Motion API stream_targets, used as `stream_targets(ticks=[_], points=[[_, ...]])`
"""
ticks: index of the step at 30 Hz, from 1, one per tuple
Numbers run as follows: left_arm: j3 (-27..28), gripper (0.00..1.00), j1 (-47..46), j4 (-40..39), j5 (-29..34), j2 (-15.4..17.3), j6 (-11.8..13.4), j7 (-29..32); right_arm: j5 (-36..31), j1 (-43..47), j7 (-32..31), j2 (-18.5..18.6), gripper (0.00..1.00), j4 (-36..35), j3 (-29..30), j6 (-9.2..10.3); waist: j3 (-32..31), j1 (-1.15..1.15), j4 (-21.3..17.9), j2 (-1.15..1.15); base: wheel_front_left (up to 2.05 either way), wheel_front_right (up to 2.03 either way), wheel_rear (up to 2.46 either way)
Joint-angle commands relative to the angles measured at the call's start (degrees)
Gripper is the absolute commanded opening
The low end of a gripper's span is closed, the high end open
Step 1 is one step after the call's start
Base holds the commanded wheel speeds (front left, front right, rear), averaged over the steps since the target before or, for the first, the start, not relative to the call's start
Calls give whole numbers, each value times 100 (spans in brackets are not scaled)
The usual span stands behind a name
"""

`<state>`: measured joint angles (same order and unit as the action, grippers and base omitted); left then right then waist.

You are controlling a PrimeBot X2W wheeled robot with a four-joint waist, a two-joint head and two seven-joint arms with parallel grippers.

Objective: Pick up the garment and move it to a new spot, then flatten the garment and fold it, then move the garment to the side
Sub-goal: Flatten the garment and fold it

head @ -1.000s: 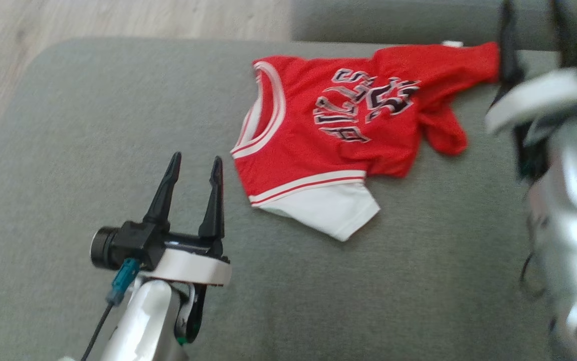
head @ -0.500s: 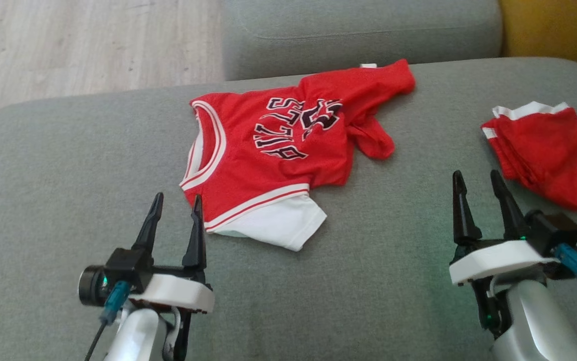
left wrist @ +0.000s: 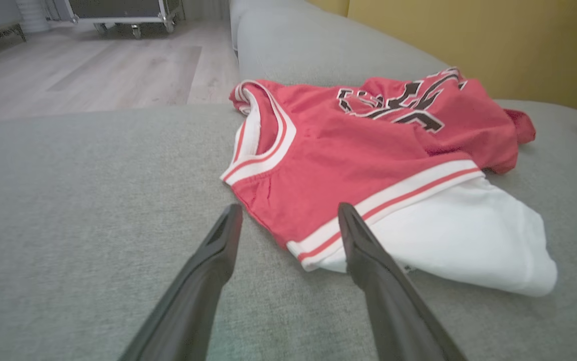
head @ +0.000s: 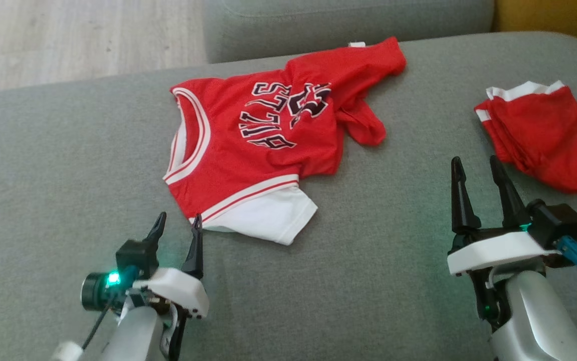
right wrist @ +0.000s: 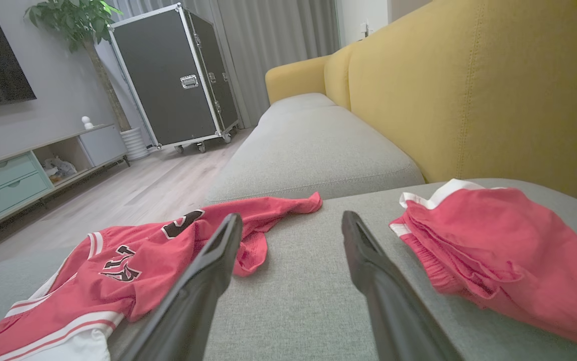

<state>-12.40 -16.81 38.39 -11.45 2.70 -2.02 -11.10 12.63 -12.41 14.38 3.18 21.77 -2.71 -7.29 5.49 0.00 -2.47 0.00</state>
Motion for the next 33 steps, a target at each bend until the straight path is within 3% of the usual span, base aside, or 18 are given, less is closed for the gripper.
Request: stream_targets(ticks=[1, 15, 16, 17, 21, 27, 33], points=[[160, 100, -382, 12, -19, 69, -29, 55, 58, -240, 62, -30, 100, -216, -154, -20, 82, 0, -76, 0, 0, 0, 0], [200, 100, -1088, 1418, -251, 150, 17, 897, 108, -348, 62, -30, 100, -349, -232, -20, 420, 0, -477, 0, 0, 0, 0], [180, 65, -1118, 1487, -251, 163, -10, 937, 115, -349, 62, -30, 100, -368, -225, -20, 435, 0, -489, 0, 0, 0, 0], [161, 0, -1143, 1544, -251, 176, -37, 960, 123, -348, 62, -30, 100, -384, -217, -20, 444, 0, -498, 0, 0, 0, 0], [141, 0, -1218, 1659, -266, 231, -70, 839, 128, -330, 62, -30, 100, -411, -174, -20, 440, 0, -494, 0, 0, 0, 0], [225, 0, -1317, 1605, -301, 297, 70, 286, 106, -314, 62, -30, 100, -392, -121, -20, 372, 0, -390, 0, 0, 0, 0], [404, 0, -1401, 1409, -292, 494, 426, -268, 84, -295, 62, -30, 100, -330, -139, -20, 272, 0, -202, 0, 0, 0, 0]])
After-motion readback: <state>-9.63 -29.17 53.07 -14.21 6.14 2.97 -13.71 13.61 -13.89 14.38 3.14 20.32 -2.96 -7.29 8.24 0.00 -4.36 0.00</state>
